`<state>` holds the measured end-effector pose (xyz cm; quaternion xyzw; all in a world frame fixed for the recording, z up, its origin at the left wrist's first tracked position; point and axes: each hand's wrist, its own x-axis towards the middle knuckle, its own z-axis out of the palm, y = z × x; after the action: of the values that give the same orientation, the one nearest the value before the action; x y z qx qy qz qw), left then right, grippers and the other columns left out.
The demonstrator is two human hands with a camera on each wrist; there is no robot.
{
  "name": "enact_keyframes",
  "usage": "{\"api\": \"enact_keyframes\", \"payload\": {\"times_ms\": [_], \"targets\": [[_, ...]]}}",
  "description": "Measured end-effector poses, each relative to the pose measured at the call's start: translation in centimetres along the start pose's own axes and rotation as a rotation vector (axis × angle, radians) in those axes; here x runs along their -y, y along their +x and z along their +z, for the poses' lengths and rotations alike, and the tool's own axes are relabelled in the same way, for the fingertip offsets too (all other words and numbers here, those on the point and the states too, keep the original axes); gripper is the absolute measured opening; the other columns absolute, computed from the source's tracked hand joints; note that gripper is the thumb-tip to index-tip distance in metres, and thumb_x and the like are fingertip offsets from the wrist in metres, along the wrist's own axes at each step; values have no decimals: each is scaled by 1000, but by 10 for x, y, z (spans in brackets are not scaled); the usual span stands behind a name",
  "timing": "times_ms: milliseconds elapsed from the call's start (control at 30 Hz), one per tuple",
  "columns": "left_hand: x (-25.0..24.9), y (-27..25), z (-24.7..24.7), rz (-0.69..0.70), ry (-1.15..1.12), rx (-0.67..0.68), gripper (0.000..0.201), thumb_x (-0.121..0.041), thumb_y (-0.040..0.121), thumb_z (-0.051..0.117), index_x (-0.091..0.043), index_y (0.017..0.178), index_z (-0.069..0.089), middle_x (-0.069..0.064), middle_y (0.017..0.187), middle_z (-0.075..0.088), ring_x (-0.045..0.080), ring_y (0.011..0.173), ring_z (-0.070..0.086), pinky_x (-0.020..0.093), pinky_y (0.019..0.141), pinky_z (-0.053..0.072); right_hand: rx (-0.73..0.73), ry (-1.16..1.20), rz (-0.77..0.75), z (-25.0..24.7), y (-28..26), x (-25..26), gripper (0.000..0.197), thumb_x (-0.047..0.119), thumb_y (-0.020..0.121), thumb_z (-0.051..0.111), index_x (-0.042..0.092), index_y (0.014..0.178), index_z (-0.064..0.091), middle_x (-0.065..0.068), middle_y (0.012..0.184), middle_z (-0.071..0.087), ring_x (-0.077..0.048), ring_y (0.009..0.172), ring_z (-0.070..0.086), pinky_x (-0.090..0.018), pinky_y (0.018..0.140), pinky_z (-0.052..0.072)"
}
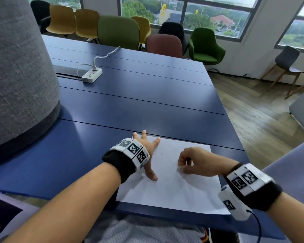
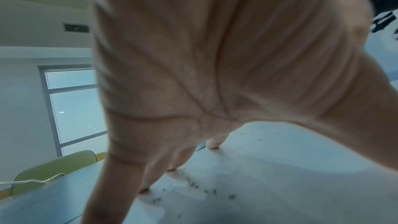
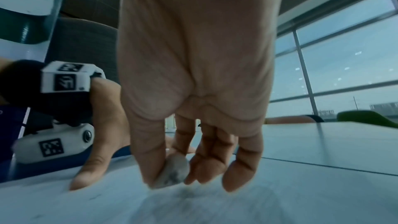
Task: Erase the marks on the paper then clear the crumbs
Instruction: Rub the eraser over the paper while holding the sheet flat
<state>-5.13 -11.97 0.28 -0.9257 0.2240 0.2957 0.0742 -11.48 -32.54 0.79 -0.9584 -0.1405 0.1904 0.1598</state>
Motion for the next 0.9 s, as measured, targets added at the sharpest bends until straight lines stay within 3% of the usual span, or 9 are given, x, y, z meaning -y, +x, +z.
{"api": "enact_keyframes", "payload": {"times_ms": [67, 167, 367, 400, 533, 667, 767, 833, 900], "targets": [[2, 1, 1, 10, -1, -7, 145, -69, 54, 84, -37, 155, -16, 19, 160, -27, 49, 147, -14, 67, 114, 20, -106, 6, 11, 9, -23, -8, 9, 31, 90, 63, 23, 93, 64, 10, 100, 64, -5, 90, 59, -24, 84, 50], [6, 0, 2, 25, 14, -25, 144, -73, 54, 81, -37, 155, -15, 17, 160, -25, 47, 148, -11, 67, 114, 21, -157, 75, 34, 21, -53, -19, 5, 30, 92, 60, 30, 89, 57, 16, 123, 61, 0, 112, 57, -18, 93, 44], [18, -2, 12, 54, 49, -51, 133, -86, 62, 63, -28, 157, -9, 16, 163, -19, 41, 150, -7, 59, 117, 23, -188, 218, 22, 48, -70, -16, 22, 21, 95, 58, 39, 85, 49, 23, 137, 41, 12, 137, 23, 5, 96, 24], [20, -4, 15, 50, 47, -60, 127, -87, 67, 56, -25, 158, -8, 16, 163, -20, 39, 151, -8, 58, 117, 23, -195, 235, 26, 52, -71, -16, 23, 22, 95, 57, 41, 88, 48, 23, 137, 44, 12, 137, 21, 2, 101, 23], [2, -28, 36, 135, 67, -156, 105, -83, 83, 28, -18, 158, -7, 17, 160, -26, 36, 150, -14, 53, 122, 9, -215, 298, 69, 64, -71, -15, 29, 26, 98, 53, 49, 102, 36, 11, 140, 51, 12, 141, 13, -34, 123, 16], [-56, -58, 74, 389, 56, -151, 101, -83, 75, 5, -25, 156, -15, 6, 157, -34, 27, 148, -27, 49, 122, -7, -251, 352, 88, 69, -72, -16, 29, 23, 98, 52, 30, 126, 46, 12, 134, 55, 12, 141, 10, -36, 124, 6], [-83, -61, 96, 485, 11, -169, 101, -82, 73, 0, -25, 154, -23, -2, 156, -37, 18, 143, -37, 52, 117, -19, -260, 384, 87, 72, -74, -19, 58, 20, 98, 53, 30, 150, 30, 25, 122, 56, 12, 142, 9, -31, 123, 1], [-83, -58, 104, 478, -6, -218, 98, -81, 76, -1, -25, 153, -24, -4, 156, -38, 15, 140, -40, 51, 114, -24, -268, 406, 93, 74, -73, -22, 61, 16, 98, 53, 32, 150, 27, 29, 119, 55, 13, 142, 9, -30, 123, -1], [-74, -55, 109, 453, -39, -244, 98, -83, 73, -11, -27, 152, -25, -6, 154, -40, 14, 140, -41, 47, 114, -24, -278, 447, 92, 75, -73, -23, 52, 13, 97, 52, 29, 145, 39, 22, 121, 58, 14, 142, 10, -33, 124, -2]]}}
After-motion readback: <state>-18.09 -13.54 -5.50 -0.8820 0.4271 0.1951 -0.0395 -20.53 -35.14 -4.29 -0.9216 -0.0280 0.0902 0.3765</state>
